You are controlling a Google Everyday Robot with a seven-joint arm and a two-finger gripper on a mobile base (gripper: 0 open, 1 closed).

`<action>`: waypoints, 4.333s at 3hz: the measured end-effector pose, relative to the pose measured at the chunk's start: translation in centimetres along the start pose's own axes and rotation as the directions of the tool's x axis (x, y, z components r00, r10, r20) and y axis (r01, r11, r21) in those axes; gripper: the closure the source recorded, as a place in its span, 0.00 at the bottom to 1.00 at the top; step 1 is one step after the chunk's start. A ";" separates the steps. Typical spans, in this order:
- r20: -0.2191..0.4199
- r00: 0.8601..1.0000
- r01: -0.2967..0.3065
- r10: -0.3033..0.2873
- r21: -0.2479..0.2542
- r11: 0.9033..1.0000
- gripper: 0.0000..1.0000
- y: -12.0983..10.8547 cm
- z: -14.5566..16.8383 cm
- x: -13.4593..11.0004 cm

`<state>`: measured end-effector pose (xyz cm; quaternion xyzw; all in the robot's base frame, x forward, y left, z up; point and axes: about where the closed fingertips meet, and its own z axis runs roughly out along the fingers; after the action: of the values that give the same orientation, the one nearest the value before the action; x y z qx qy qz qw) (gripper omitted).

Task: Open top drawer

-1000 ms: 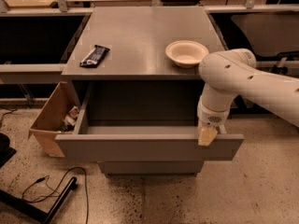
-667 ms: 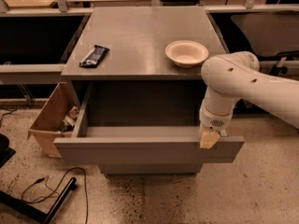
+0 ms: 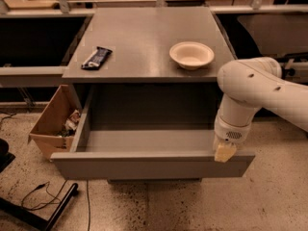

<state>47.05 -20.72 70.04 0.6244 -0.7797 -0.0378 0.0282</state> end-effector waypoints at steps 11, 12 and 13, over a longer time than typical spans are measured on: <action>-0.072 0.996 -0.059 0.050 -0.123 0.991 0.61 6.2 0.4 4.0; -0.072 0.996 -0.059 0.050 -0.123 0.991 0.38 6.2 0.4 4.0; -0.072 0.996 -0.059 0.050 -0.123 0.991 0.15 6.2 0.4 4.0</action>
Offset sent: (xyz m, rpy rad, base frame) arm -0.2872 -0.1514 -0.0675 -0.1243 0.4826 -0.2645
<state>40.16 -23.24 70.24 0.6008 -0.7912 -0.0644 0.0950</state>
